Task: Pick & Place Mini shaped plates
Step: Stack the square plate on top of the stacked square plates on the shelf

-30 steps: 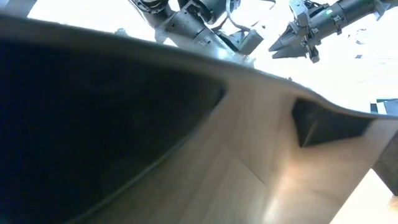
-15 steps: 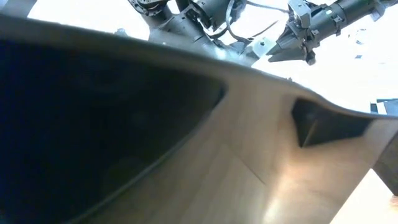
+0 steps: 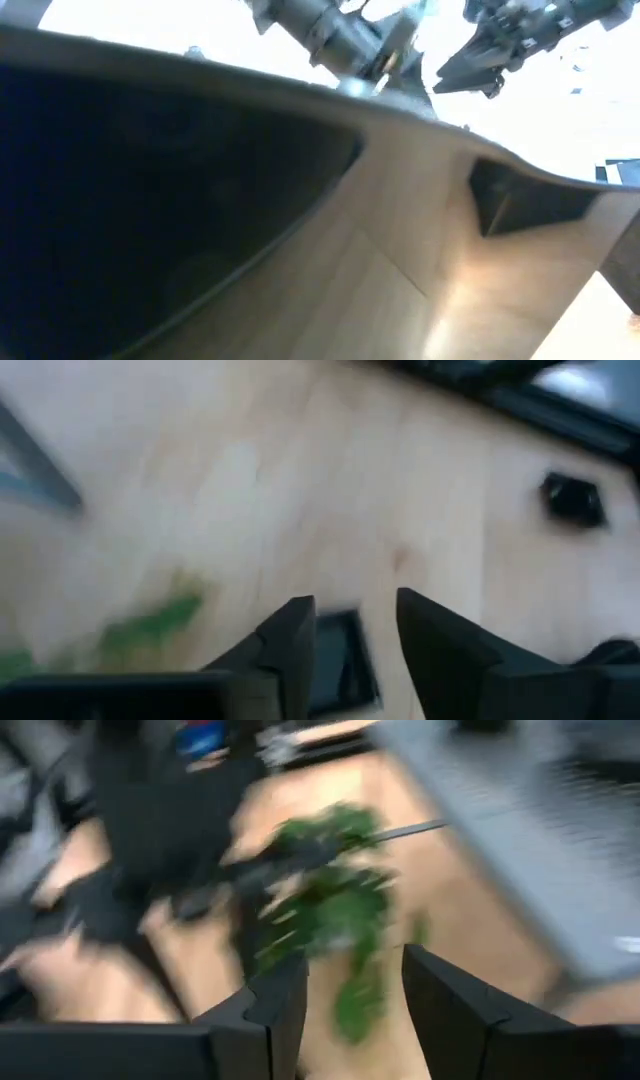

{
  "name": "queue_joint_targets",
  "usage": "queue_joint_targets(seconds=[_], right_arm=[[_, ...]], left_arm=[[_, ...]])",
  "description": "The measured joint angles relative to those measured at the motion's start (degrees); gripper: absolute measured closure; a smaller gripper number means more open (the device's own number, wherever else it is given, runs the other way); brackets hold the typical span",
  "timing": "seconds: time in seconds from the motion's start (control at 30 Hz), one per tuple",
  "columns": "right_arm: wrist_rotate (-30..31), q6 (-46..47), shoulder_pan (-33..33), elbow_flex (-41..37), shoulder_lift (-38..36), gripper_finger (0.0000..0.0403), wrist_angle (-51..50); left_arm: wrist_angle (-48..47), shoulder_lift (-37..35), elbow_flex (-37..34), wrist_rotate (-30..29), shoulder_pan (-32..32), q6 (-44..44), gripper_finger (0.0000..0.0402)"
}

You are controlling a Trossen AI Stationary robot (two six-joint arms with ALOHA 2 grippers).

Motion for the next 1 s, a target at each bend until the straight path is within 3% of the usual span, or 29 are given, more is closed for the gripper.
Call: queue_joint_targets(seconds=[0.07, 0.27, 0.63, 0.73, 0.87, 1.0], right_arm=[[-2.6, -1.4, 1.8, 0.0, 0.2, 0.0248, -0.9], [-2.6, -5.0, 6.4, 0.1, 3.5, 0.0254, -2.3], [-9.9, -19.4, 12.2, 0.0, 21.0, 0.0257, -0.8], [-9.5, -24.8, 13.4, 0.0, 25.4, 0.0258, 1.4], [-4.5, -31.5, 14.6, 0.0, 30.2, 0.0259, 6.0], [-3.7, -33.4, 14.6, 0.0, 34.4, 0.0259, 10.5]], left_arm=[[-3.4, -2.2, 0.8, -1.2, 0.1, 3.0, 0.0242], [-7.4, -9.8, 1.6, -2.8, 0.8, 6.5, 0.0225], [-13.3, -25.3, 1.6, -3.3, 2.2, 5.1, 0.0224], [-13.4, -28.7, 1.6, -3.7, 2.2, 4.7, 0.0224], [-13.3, -31.9, 1.6, -3.9, 2.1, 4.6, 0.0224], [-13.0, -34.3, 1.6, -4.1, 2.0, 3.4, 0.0224]])
